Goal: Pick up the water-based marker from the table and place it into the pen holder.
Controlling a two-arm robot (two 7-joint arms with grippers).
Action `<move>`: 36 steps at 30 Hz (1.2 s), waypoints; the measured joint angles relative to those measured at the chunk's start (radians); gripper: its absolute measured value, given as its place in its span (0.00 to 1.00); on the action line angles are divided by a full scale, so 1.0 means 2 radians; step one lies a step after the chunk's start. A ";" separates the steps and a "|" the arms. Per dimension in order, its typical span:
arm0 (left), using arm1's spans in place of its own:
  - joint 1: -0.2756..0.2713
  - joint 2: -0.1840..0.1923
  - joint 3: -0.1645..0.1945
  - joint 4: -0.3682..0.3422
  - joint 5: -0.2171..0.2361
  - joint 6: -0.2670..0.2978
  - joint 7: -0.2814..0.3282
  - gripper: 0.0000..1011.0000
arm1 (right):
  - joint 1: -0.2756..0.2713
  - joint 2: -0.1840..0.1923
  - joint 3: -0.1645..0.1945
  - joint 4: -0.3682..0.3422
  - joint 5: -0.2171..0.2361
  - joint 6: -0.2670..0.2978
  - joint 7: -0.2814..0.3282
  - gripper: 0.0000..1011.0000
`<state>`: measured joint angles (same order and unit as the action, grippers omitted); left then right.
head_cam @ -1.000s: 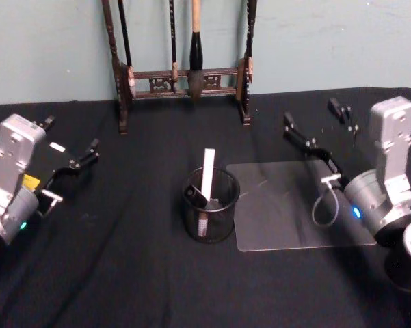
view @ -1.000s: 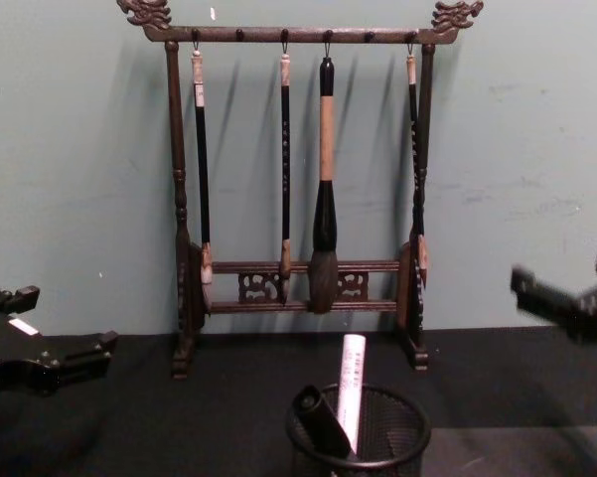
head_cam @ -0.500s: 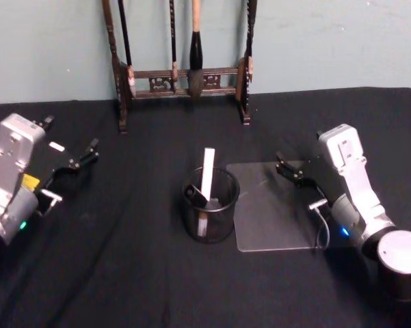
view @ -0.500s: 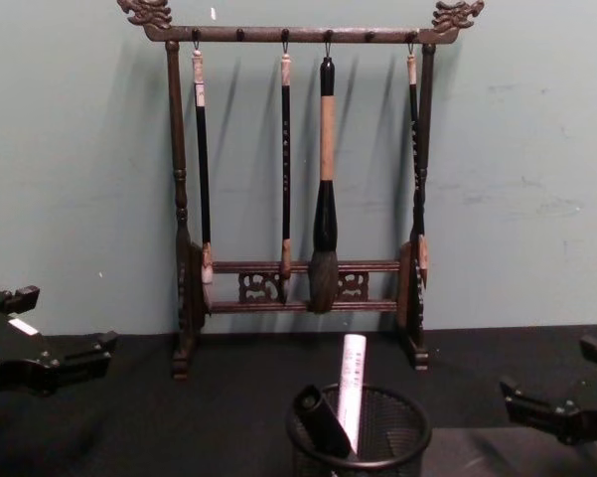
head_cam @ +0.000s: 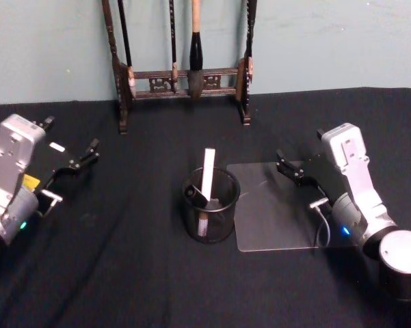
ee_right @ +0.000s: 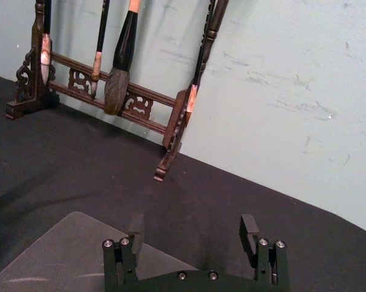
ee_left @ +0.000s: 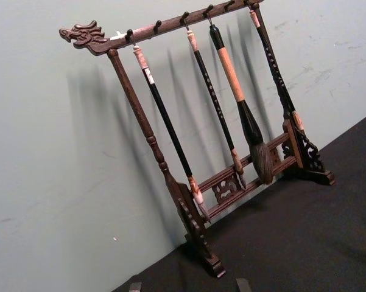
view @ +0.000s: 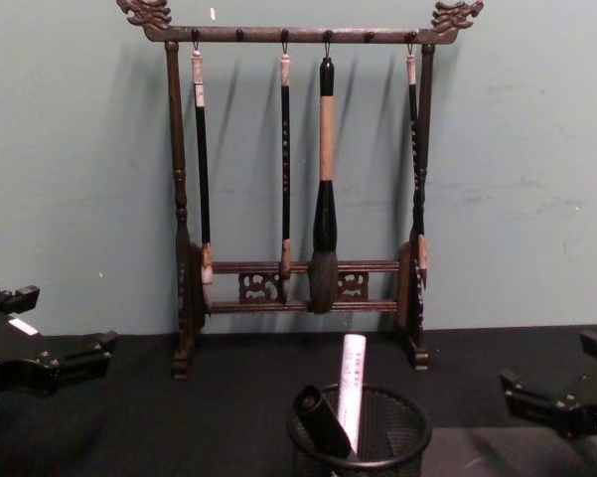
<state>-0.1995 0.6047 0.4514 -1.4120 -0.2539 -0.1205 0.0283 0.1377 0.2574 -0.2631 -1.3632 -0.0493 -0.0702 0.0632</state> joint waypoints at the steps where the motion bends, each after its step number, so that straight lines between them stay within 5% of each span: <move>1: 0.000 0.000 0.000 0.000 0.000 0.000 0.000 0.99 | 0.000 0.000 0.000 0.000 0.000 0.000 0.000 0.99; 36: 0.000 0.000 0.000 0.000 0.000 0.000 0.000 0.99 | -0.001 0.000 0.001 -0.001 0.003 -0.003 0.001 0.99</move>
<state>-0.1995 0.6047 0.4514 -1.4120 -0.2539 -0.1205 0.0283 0.1365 0.2575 -0.2617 -1.3655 -0.0438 -0.0754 0.0656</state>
